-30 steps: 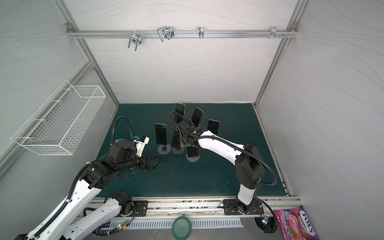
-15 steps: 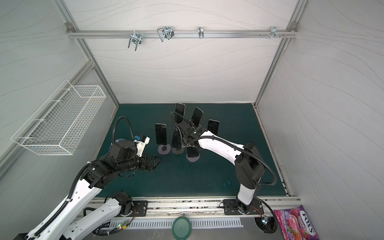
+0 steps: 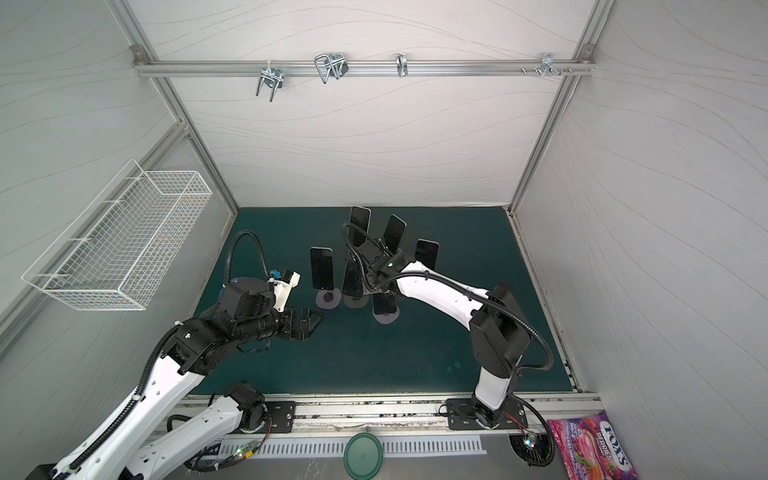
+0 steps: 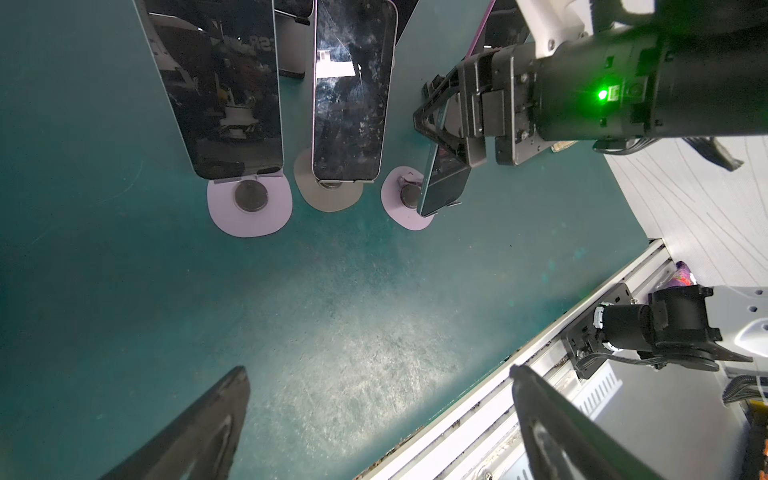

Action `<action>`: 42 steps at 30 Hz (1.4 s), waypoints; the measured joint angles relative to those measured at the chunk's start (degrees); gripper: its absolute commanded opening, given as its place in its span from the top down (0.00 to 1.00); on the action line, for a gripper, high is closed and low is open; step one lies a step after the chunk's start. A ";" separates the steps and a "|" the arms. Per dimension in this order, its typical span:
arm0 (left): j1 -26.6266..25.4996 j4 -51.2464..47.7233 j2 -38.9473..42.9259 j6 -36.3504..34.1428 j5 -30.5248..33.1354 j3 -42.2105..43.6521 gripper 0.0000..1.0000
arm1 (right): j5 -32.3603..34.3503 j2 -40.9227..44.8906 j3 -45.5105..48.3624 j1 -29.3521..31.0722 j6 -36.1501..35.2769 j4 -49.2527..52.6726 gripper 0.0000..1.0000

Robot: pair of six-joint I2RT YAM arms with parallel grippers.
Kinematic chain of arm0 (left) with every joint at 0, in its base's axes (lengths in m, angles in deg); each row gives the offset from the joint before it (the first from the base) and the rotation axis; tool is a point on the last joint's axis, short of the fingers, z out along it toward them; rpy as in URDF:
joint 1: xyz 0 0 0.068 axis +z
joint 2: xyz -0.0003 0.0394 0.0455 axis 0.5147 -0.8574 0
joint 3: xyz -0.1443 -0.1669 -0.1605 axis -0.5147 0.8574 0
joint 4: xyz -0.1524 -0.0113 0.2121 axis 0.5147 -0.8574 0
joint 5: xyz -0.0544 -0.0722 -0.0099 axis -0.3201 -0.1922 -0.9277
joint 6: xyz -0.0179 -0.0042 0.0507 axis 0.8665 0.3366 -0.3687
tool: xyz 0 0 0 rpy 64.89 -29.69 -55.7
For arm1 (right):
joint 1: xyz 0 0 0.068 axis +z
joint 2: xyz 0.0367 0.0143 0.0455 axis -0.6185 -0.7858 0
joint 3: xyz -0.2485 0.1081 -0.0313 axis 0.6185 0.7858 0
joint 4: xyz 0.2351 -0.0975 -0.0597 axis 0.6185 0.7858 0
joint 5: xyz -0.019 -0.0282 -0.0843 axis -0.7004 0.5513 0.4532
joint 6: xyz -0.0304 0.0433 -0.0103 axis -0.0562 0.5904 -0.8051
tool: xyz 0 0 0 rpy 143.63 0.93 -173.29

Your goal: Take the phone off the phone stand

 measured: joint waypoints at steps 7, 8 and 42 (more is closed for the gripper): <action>0.00 -0.96 -0.11 0.00 0.83 -0.92 0.01 | -0.94 0.63 0.81 -0.17 -0.46 -0.85 0.30; 0.00 -0.98 -0.11 0.00 0.98 -0.94 0.01 | -1.03 0.76 0.94 -0.17 -0.50 -0.94 0.30; -0.02 -4.31 -1.38 -2.29 6.19 -9.03 0.01 | -8.76 8.90 6.47 -1.95 -2.03 -3.02 0.33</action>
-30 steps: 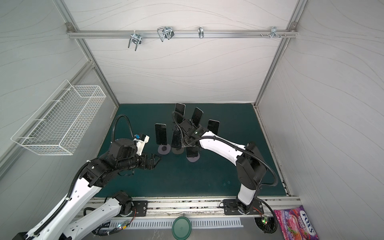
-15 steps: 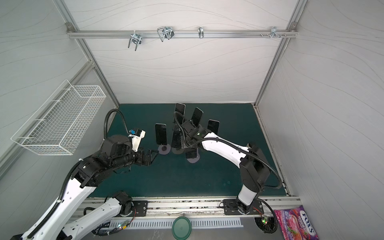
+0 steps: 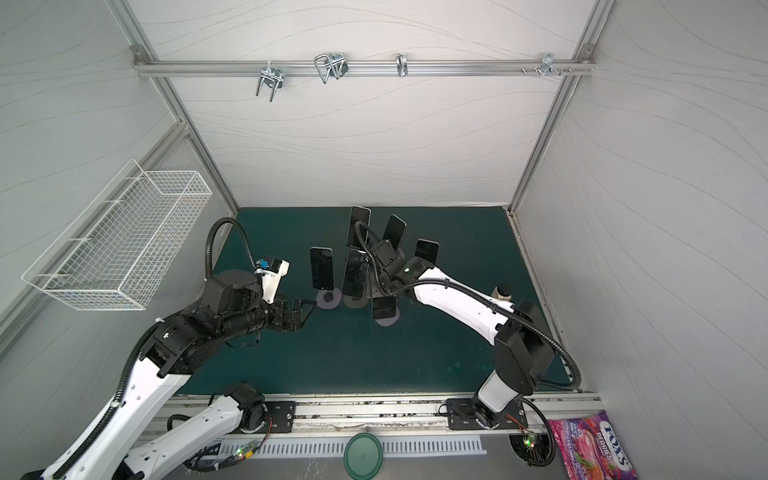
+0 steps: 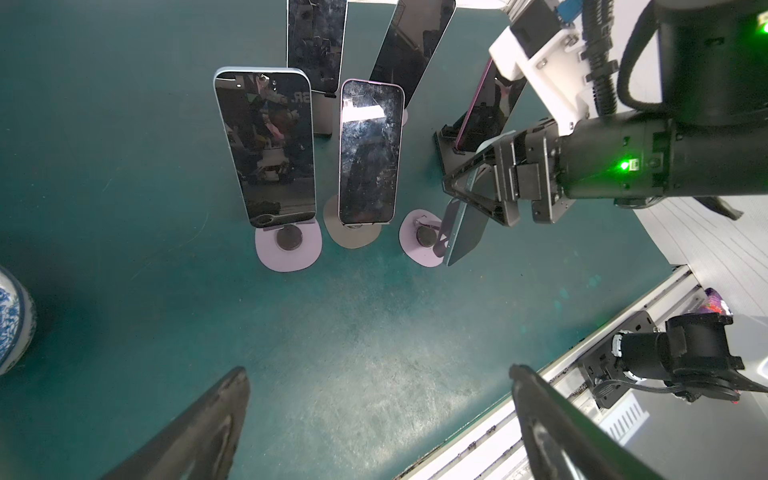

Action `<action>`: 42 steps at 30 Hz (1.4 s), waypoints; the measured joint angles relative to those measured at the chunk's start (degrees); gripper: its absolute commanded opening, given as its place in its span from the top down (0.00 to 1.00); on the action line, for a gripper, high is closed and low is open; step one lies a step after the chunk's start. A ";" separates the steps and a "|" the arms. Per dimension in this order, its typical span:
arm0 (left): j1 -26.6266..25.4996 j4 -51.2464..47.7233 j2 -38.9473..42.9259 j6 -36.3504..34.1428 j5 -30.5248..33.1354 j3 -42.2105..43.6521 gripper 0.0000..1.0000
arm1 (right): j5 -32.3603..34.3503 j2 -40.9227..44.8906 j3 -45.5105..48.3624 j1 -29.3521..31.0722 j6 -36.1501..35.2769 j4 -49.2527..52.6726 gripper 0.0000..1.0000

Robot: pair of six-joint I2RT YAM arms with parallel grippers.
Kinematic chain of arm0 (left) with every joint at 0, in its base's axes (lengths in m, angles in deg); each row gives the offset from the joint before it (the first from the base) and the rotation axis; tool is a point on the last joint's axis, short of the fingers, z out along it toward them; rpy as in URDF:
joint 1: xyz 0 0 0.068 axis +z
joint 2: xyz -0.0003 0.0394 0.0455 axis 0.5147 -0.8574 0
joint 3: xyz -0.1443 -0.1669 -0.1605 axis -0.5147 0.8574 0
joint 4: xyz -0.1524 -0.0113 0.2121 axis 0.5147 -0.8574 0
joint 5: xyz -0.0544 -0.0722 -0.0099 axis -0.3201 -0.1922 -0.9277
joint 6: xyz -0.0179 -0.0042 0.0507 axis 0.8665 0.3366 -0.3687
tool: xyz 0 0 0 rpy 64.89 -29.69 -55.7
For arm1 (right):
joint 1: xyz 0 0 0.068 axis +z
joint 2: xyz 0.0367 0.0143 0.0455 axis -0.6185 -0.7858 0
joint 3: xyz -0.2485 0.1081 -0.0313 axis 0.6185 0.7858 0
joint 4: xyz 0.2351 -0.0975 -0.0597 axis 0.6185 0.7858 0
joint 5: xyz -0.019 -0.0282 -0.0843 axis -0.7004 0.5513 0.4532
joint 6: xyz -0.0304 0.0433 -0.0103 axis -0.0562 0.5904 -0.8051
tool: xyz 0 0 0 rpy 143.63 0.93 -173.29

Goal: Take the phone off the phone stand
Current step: 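Carry the light-blue phone toward the robot and down toward the table with the right gripper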

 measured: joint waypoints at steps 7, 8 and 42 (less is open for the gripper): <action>-0.02 1.84 -1.53 1.16 -0.04 0.00 0.01 | -2.32 0.33 -0.42 -1.33 -1.46 0.94 0.33; -0.02 2.14 -1.62 1.16 -0.04 0.00 0.01 | -2.54 0.33 -0.63 -1.44 -1.64 1.25 0.33; -0.02 5.77 -3.41 0.00 -2.67 -1.36 0.01 | -12.28 8.96 0.42 -7.56 -3.02 12.24 0.35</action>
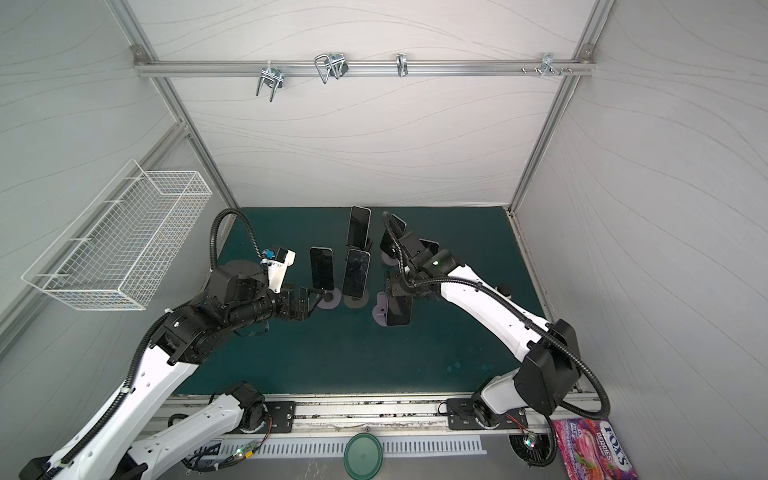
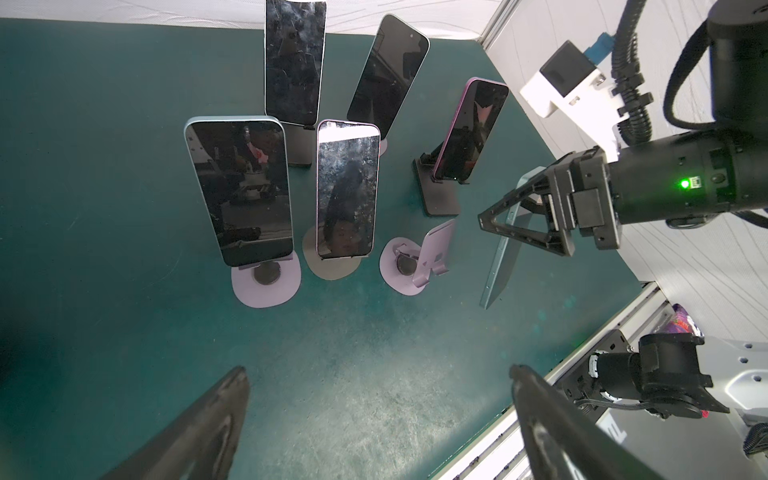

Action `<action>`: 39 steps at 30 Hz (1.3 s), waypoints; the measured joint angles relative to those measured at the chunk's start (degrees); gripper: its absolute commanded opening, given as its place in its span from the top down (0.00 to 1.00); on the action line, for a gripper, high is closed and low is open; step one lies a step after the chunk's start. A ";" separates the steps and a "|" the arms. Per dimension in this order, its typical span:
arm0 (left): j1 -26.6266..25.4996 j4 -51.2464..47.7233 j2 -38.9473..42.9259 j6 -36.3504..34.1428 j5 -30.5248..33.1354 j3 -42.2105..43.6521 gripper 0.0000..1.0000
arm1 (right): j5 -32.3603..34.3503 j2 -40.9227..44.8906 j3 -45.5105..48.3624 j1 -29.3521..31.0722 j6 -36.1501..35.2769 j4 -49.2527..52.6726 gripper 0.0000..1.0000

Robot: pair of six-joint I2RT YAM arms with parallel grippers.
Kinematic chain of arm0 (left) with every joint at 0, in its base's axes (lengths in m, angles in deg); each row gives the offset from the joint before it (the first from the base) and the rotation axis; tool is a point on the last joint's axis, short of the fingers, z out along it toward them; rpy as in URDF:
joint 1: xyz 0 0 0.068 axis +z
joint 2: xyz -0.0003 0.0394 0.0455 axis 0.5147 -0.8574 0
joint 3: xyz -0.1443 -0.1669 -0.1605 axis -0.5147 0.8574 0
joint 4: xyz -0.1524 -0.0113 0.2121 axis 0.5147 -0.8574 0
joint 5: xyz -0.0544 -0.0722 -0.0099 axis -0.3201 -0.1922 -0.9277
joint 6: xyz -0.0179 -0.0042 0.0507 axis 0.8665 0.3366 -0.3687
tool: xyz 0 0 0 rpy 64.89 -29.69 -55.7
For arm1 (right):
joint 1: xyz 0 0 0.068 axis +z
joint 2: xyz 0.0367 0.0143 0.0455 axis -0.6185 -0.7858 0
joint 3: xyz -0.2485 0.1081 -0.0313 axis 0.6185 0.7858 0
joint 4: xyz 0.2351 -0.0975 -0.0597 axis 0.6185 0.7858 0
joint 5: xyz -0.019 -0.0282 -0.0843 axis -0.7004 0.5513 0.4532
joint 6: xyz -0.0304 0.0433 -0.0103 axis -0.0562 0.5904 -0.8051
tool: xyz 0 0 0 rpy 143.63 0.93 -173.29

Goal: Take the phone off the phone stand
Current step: 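Carry the light-blue phone toward the robot and down toward the table with the right gripper, then lay the light-blue phone flat on the table and open the right gripper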

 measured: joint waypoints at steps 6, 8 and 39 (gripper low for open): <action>0.00 0.07 -0.90 -0.61 -0.26 0.00 0.01 | -0.76 3.87 1.27 -2.08 -1.57 3.45 0.34; 0.00 0.09 -1.40 -0.72 -0.57 0.00 0.01 | -1.25 5.53 2.71 -3.15 -2.38 4.61 0.34; -12.70 9.35 -9.35 4.94 -2.75 1.05 0.01 | -0.37 -4.17 13.18 -24.52 -16.37 6.10 0.34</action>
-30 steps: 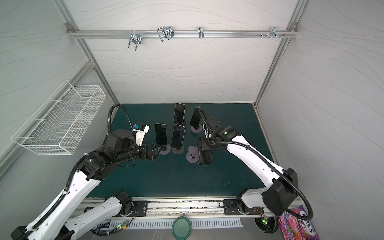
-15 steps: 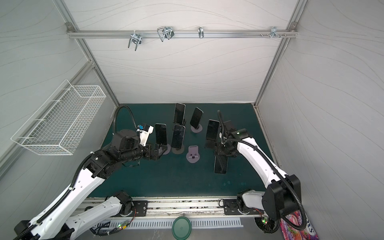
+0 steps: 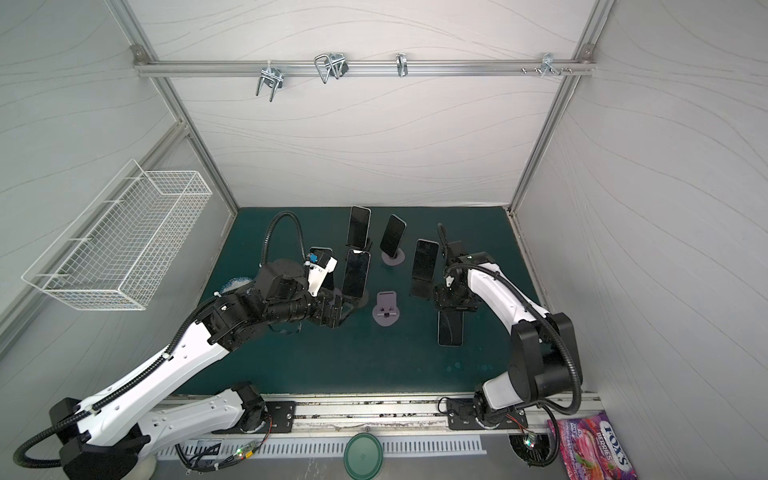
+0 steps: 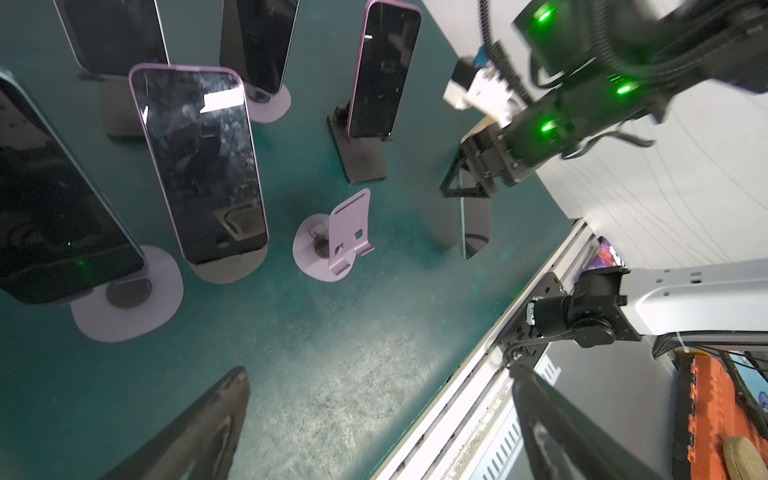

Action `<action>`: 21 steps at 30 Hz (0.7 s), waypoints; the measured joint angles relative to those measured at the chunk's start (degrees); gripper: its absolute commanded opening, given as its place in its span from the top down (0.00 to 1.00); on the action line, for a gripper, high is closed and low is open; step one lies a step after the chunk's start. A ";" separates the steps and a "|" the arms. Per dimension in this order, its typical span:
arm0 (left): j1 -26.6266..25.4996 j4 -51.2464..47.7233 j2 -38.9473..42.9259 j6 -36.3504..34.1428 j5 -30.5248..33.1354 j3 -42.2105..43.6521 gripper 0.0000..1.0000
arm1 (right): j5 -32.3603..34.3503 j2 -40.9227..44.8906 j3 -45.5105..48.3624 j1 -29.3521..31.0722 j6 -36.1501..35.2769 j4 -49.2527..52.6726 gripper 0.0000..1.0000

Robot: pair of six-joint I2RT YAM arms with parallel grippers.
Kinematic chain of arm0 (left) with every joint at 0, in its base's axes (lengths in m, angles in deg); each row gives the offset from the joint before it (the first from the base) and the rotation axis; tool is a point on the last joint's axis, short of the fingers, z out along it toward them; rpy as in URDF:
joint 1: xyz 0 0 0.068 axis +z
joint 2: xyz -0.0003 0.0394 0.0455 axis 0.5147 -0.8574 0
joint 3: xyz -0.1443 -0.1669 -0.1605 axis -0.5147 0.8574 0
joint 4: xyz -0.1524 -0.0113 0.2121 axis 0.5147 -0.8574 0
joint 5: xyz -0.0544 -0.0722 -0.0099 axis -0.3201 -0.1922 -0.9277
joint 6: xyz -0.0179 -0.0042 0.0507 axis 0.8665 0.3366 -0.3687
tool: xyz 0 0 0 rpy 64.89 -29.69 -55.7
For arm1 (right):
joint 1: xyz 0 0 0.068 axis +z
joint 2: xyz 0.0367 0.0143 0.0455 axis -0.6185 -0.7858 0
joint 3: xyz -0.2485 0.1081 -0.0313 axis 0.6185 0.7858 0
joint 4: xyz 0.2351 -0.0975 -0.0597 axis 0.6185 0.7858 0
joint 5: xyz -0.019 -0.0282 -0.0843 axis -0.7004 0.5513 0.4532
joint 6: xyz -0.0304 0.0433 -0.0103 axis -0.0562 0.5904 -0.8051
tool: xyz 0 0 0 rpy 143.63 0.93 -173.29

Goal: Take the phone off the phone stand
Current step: 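Lay the light-blue phone flat on the table and open the right gripper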

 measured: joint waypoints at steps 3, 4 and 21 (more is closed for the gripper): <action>-0.04 -0.02 0.26 -0.37 0.33 0.00 0.01 | 0.28 -2.47 0.26 -0.74 -0.63 -0.79 0.33; -0.07 -0.04 0.31 -0.48 0.39 0.00 0.01 | 0.31 -3.32 0.26 -1.01 -0.79 -1.03 0.33; -0.39 -0.87 -2.80 -1.51 -0.28 -3.54 0.01 | 2.97 -10.12 -0.98 -3.87 -1.55 -2.16 0.30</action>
